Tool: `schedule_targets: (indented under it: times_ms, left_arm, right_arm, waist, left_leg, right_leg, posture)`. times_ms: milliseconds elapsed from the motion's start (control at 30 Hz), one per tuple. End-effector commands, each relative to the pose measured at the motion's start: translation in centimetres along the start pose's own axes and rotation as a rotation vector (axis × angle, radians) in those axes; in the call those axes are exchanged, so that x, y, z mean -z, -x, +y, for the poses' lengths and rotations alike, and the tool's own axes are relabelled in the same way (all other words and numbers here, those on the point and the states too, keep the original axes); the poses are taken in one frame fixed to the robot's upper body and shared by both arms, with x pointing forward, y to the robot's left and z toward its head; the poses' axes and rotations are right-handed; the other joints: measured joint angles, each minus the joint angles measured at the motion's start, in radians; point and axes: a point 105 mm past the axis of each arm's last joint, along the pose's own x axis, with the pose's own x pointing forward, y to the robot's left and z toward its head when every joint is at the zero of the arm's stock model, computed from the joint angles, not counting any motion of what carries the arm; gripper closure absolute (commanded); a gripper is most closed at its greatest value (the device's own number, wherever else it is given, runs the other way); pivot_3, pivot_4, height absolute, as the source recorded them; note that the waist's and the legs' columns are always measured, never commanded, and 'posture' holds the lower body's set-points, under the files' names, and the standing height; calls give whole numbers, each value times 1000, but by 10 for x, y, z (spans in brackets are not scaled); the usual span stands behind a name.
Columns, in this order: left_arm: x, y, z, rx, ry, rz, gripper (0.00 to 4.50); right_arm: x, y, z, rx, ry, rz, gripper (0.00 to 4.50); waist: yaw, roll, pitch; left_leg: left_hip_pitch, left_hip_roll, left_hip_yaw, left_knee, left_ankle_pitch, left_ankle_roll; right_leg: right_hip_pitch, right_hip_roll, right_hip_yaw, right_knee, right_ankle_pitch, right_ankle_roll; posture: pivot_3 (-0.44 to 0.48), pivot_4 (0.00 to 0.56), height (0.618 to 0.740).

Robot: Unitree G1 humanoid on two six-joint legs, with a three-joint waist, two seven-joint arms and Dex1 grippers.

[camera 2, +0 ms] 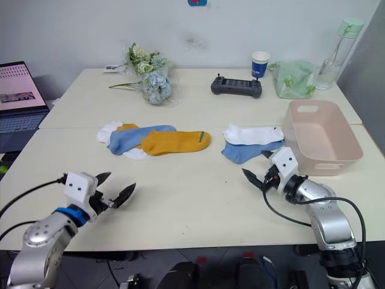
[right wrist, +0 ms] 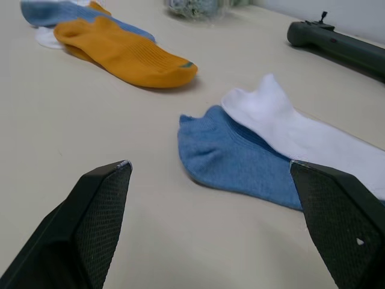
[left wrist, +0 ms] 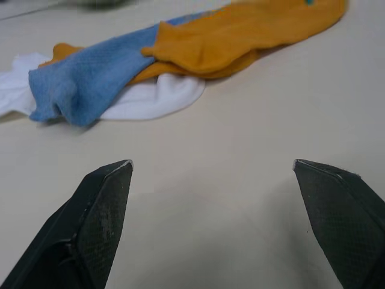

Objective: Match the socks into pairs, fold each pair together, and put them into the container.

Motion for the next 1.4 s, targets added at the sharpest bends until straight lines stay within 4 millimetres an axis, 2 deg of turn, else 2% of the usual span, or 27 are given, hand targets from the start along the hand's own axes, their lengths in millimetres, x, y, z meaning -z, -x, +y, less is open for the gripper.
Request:
schedule_targets:
  times_ms: [33,167,333,433,500,567,700,800,1000,1200,1333,1400]
  left_arm:
    - [-41,-19,-14,132,-127,-70,54]
    - [-53,-55,-27,158,-157,-91,54]
    - [-53,-106,-50,205,-121,-65,54]
    - [-52,-123,-61,239,-105,-62,54]
    - [-49,-141,-66,229,-121,-41,54]
    - [-46,-156,-66,204,-122,-17,54]
    - [-44,-171,-65,176,-52,6,54]
    - [-41,-180,-65,163,-6,29,610]
    - [-45,-184,-69,179,1,5,2506]
    - [-43,-179,-67,187,-4,-1,4401]
    - [-55,-166,-66,208,-31,-59,4460]
    - [-60,-153,-73,255,-78,-86,4460]
  right_arm:
    - [-30,-10,9,-44,32,-81,0]
    - [-36,-16,14,-48,27,-91,0]
    - [-38,-18,16,-40,25,-92,0]
    - [-37,-18,17,-37,23,-88,0]
    - [-35,-16,16,-23,20,-81,0]
    - [-35,-15,15,-8,17,-79,0]
    - [-37,-14,15,8,16,-80,0]
    - [-36,-13,17,16,14,-79,0]
    - [-34,-9,17,30,11,-73,0]
    - [-33,-10,15,37,11,-74,0]
    - [-32,-12,17,32,10,-76,0]
    - [-31,-13,17,31,-2,-78,0]
  waist:
    - [1,0,0]
    - [0,0,0]
    - [1,0,0]
    - [-5,0,0]
    - [-8,0,0]
    - [-6,0,0]
    - [-5,-1,0]
    - [-6,-1,0]
    - [-6,-1,0]
    - [-5,-1,0]
    - [-8,-1,0]
    - [-9,-1,0]
  left_leg:
    - [0,0,0,0,0,0]
    - [0,-1,1,0,1,-2]
    - [-1,-2,1,1,1,-2]
    - [-1,-1,1,1,1,-2]
    - [-1,-1,2,1,1,-2]
    - [-1,-1,1,1,1,-2]
    - [-2,-1,1,2,1,-2]
    - [-2,-1,1,2,1,-2]
    - [-2,-1,1,2,1,-2]
    - [-2,-1,1,2,1,-2]
    - [-2,-1,1,2,1,-2]
    - [-2,-1,0,2,1,-2]
  right_leg:
    - [0,0,-1,0,0,0]
    - [0,1,0,-1,0,1]
    - [0,3,-1,0,0,1]
    - [-1,4,-3,0,0,1]
    - [-1,4,-3,0,0,1]
    - [-1,4,-4,0,0,1]
    - [-1,4,-4,0,0,2]
    - [-1,4,-4,0,0,2]
    - [-1,4,-4,0,0,2]
    - [-1,4,-4,0,0,2]
    - [-2,4,-4,0,0,2]
    - [-2,4,-3,0,0,2]
  posture:
    - [0,150,740]
    - [0,150,740]
    - [0,150,740]
    - [0,150,740]
    - [0,150,740]
    - [0,150,740]
    - [0,150,740]
    - [0,150,740]
    - [0,150,740]
    - [0,150,740]
    - [0,150,740]
    - [0,150,740]
